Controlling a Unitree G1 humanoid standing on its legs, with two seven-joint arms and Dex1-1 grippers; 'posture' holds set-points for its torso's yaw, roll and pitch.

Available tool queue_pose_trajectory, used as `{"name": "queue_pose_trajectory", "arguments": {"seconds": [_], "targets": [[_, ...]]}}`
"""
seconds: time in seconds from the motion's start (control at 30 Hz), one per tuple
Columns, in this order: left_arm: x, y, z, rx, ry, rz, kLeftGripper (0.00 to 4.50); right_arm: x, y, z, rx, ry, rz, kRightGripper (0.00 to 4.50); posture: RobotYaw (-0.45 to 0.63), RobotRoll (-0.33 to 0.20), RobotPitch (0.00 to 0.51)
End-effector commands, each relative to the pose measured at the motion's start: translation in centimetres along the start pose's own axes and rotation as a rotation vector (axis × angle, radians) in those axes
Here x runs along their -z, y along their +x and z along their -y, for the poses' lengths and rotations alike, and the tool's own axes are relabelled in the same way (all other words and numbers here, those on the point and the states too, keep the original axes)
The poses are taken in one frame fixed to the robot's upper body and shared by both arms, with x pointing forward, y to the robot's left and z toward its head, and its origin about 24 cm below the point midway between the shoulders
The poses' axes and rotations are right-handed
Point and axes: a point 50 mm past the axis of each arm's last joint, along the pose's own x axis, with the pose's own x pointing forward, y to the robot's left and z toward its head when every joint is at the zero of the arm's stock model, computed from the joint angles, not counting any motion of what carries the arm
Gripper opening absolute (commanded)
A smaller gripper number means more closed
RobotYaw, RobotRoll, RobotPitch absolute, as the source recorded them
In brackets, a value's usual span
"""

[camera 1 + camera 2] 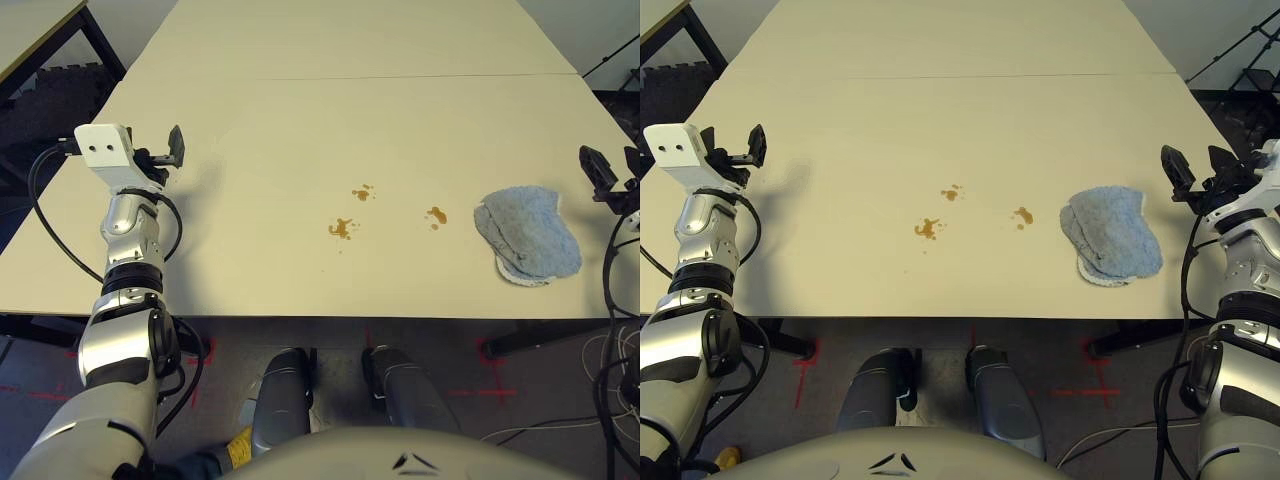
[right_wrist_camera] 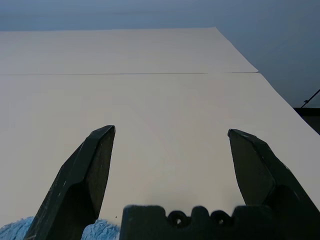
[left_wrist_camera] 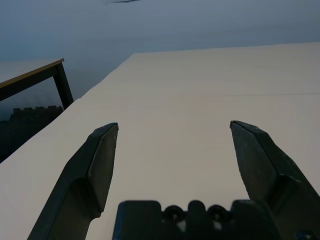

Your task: Wipe the water off the table with a rag.

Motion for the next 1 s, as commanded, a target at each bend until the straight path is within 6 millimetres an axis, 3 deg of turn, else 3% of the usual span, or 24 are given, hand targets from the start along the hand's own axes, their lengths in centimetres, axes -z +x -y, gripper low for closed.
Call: {"name": "queue_pose_trajectory", "arguments": {"seconds": [0.03,0.13,0.4,0.53,0.7,1.0], "targets": [[0.3,-0.2,0.5,0.066,0.000,-0.011,4.50,-0.4,0.3,-0.2,-0.009,-0.011,0.007,4.48,-0.17,0.000,0.153],[0.3,-0.4,1.8,0.198,-0.024,0.006,4.50,-0.4,0.6,-0.7,-0.029,-0.015,-0.006,4.48,-0.18,0.000,0.160],[-0.3,-0.1,2.0,0.291,-0.044,0.016,4.50,-0.1,0.3,-0.9,-0.015,0.001,-0.011,4.48,-0.21,0.000,0.157],[-0.6,-0.3,3.4,0.472,-0.060,0.020,4.50,0.0,0.3,-1.0,-0.003,0.009,-0.029,4.48,-0.22,0.000,0.152],[-0.4,-2.2,5.5,0.873,-0.059,-0.043,4.50,-0.2,0.0,-0.4,0.021,0.020,-0.035,4.48,-0.22,0.000,0.153],[-0.5,-5.3,6.8,1.210,-0.153,-0.176,4.50,0.1,-0.6,-0.7,-0.042,0.086,-0.103,4.48,-0.24,0.000,0.164]]}}
